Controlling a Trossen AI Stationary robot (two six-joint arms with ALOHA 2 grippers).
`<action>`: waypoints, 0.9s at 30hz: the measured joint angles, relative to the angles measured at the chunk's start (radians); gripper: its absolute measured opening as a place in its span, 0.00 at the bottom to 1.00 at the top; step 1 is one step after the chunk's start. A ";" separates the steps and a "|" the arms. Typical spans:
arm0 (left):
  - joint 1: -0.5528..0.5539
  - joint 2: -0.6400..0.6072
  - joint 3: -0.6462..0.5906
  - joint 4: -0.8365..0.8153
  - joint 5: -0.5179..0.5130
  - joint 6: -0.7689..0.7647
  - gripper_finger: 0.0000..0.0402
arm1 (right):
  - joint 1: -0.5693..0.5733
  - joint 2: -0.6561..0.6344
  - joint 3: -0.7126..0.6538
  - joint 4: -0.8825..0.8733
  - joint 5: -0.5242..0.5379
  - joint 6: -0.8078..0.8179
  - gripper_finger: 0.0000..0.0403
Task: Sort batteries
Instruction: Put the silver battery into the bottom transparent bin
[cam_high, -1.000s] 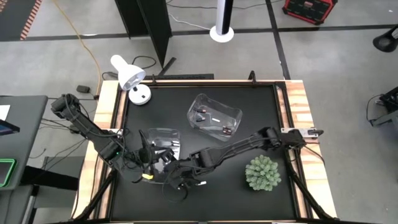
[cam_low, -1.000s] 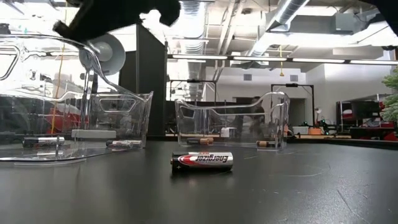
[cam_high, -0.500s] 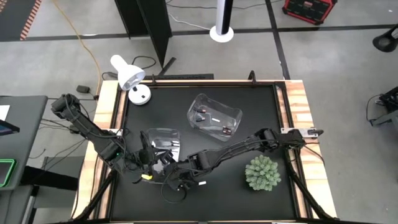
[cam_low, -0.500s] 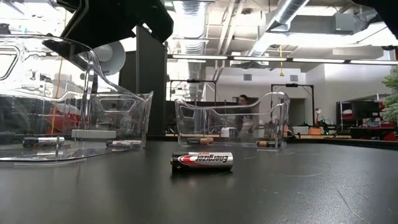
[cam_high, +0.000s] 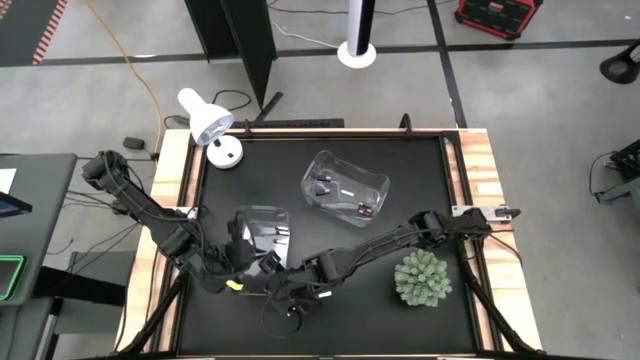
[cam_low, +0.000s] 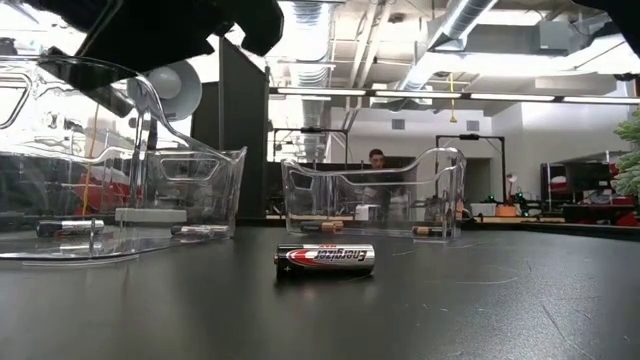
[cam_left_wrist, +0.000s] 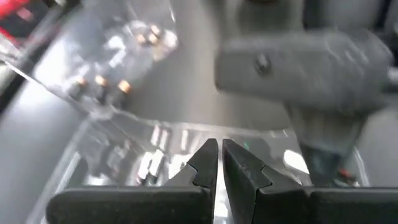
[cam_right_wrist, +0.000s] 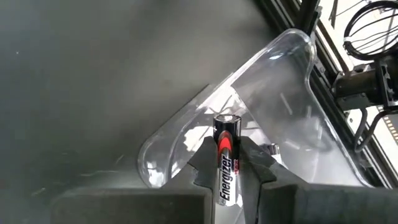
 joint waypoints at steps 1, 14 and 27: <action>0.000 0.000 0.000 -0.015 0.019 -0.012 0.05 | 0.000 0.001 0.000 -0.001 0.000 0.004 0.12; 0.019 0.000 -0.001 -0.209 0.033 -0.263 0.05 | 0.000 -0.001 0.000 -0.010 -0.012 0.020 0.12; 0.033 0.002 -0.002 -0.268 0.053 -0.344 0.05 | 0.002 -0.001 0.000 -0.012 -0.012 0.033 0.14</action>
